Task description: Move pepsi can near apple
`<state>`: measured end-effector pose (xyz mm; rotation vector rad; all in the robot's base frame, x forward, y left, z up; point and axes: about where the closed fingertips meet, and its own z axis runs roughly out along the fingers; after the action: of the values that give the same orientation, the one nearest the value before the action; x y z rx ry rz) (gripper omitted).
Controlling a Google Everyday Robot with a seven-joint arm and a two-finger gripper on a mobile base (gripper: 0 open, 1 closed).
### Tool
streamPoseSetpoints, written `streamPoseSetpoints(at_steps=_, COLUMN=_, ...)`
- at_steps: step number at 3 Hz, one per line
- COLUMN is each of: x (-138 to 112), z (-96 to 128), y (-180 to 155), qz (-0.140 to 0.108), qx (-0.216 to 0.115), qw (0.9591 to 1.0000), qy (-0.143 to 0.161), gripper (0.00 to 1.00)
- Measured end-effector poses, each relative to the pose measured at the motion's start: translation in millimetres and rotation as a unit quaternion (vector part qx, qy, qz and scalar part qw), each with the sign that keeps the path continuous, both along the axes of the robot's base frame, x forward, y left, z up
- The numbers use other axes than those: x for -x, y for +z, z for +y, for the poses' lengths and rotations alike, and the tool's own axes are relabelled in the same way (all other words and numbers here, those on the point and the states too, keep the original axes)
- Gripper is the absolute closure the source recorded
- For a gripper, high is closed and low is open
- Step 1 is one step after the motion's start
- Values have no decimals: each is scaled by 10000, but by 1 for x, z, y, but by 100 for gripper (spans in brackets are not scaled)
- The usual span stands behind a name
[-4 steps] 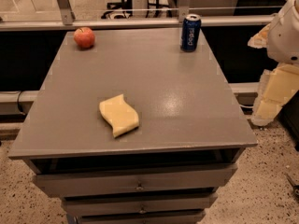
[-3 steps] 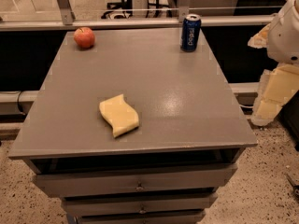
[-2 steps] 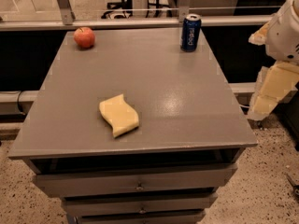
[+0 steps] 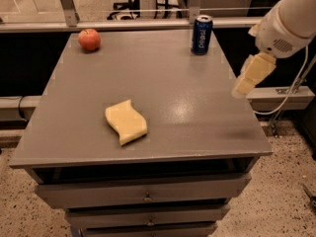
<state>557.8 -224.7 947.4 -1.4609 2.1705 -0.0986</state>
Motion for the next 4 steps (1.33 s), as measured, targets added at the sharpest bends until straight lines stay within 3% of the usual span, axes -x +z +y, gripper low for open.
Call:
streamPoseSetpoints(at_steps=1, x=-73, z=13, y=-17, qz=-432, qx=-818, qw=9956, qy=-142, gripper=0)
streamPoseSetpoints(at_steps=2, x=-122, z=22, y=-20, qz=-879, qx=-1416, qw=9857, qy=-265, gripper=0)
streamPoseSetpoints(at_steps=3, x=-122, z=22, y=-20, qz=-879, qx=-1416, qw=9857, qy=-265, gripper=0)
streamPoseSetpoints(at_steps=4, x=-134, z=16, y=-25, qz=-1004, qx=-1644, qw=9795, qy=-587, gripper=0)
